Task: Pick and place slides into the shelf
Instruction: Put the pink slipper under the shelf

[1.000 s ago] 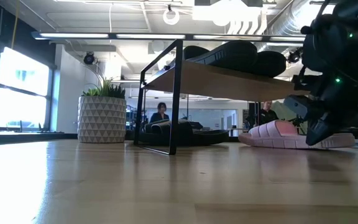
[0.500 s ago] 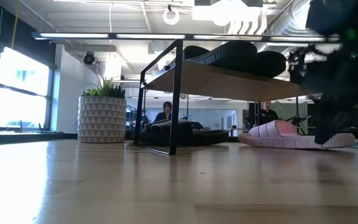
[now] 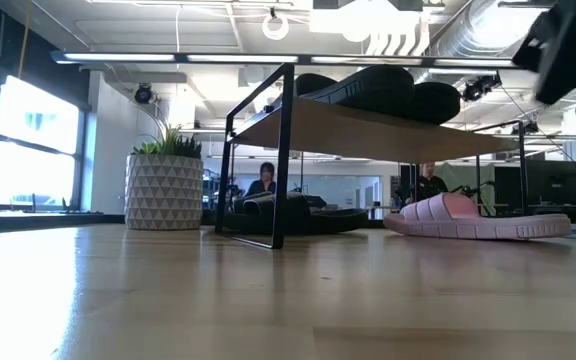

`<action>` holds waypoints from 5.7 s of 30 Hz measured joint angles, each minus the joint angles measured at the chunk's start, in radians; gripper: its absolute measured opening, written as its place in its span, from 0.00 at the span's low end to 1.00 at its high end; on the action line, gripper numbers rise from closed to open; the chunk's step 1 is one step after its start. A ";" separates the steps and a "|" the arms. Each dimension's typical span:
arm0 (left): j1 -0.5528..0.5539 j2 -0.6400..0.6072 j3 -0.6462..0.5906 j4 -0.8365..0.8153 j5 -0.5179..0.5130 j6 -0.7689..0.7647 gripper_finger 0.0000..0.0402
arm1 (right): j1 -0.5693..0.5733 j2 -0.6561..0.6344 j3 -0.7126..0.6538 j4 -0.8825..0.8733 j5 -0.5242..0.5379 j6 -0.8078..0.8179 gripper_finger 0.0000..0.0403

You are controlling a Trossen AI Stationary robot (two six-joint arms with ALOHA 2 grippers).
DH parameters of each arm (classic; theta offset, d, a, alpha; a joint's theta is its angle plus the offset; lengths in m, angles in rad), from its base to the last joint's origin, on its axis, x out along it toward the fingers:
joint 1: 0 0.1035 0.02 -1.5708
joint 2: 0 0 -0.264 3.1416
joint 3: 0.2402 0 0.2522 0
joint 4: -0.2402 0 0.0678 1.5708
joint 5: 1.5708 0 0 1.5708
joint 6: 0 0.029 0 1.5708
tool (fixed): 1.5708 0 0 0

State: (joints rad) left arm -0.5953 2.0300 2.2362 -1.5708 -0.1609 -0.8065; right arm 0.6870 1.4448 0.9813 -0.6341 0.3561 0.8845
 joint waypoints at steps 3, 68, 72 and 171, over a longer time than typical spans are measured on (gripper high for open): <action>-0.039 0.001 -0.076 0.000 0.003 -0.181 0.47 | 0.049 0.000 0.003 0.036 -0.001 -0.003 0.00; -0.262 -0.963 -1.595 0.514 0.196 -1.544 0.47 | 0.190 0.001 -0.014 0.347 -0.040 0.121 0.00; -0.263 -0.963 -1.675 0.719 0.192 -1.513 0.47 | 0.189 0.001 -0.014 0.345 -0.039 0.120 0.00; 0.013 -0.561 -1.719 1.919 -0.086 -1.389 0.47 | 0.241 0.670 0.351 0.562 0.434 -0.890 0.35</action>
State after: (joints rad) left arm -0.5823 1.4689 0.5175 0.3485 -0.2473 -2.1951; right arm 0.9281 2.1148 1.3324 -0.0717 0.7902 -0.0055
